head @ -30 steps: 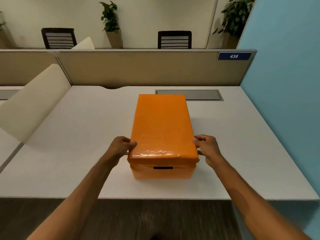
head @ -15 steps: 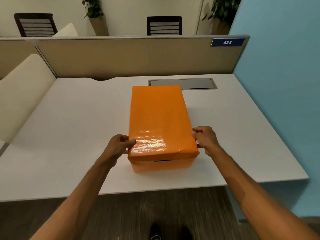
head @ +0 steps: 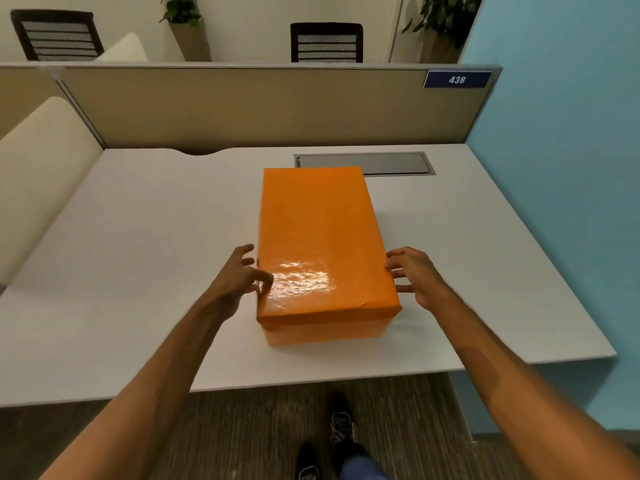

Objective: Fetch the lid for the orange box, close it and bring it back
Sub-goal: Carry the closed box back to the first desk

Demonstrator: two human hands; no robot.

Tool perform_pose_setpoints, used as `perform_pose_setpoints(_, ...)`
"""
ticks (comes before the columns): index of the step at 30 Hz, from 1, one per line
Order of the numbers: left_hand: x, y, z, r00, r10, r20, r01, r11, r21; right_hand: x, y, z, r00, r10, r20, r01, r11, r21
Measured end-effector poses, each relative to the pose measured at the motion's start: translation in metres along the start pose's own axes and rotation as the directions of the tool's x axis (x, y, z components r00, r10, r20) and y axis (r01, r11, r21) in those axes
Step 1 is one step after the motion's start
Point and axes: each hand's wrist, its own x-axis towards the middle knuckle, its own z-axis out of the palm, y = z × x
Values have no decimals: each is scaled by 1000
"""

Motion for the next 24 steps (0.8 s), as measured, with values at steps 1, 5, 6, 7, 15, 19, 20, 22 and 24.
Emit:
perform_pose_setpoints(1,5,5,1,1000,15,-1,-15,1000,7,6,-4,-1,1000,-14,4,14,1000,-6)
perform_pose_setpoints(5,32,27,4,998,50,-42,-48,998,36,34,-29,4,996,-85,29,85,996,-3)
perform_pose_setpoints(6,40,33,5,997,52,-56,-50,998,33,43,-35,6,995,-98,30,98,995,-1)
perform_pose_setpoints(7,48,39,5,996,51,-72,-49,998,29,53,-42,7,994,-109,31,109,994,-2)
perform_pose_setpoints(15,118,82,9,989,94,-117,-81,990,112,135,-89,18,975,-210,72,217,972,-92)
perform_pose_setpoints(19,149,100,8,982,95,-161,-73,988,134,172,-108,21,972,-226,64,232,965,-120)
perform_pose_setpoints(20,156,104,8,980,80,-182,-58,991,124,179,-112,22,972,-227,54,231,966,-115)
perform_pose_setpoints(22,166,109,9,974,61,-220,-36,993,113,191,-118,24,975,-219,32,221,971,-96)
perform_pose_setpoints(24,175,109,9,959,77,-273,-40,990,138,201,-121,26,980,-196,22,197,977,-77)
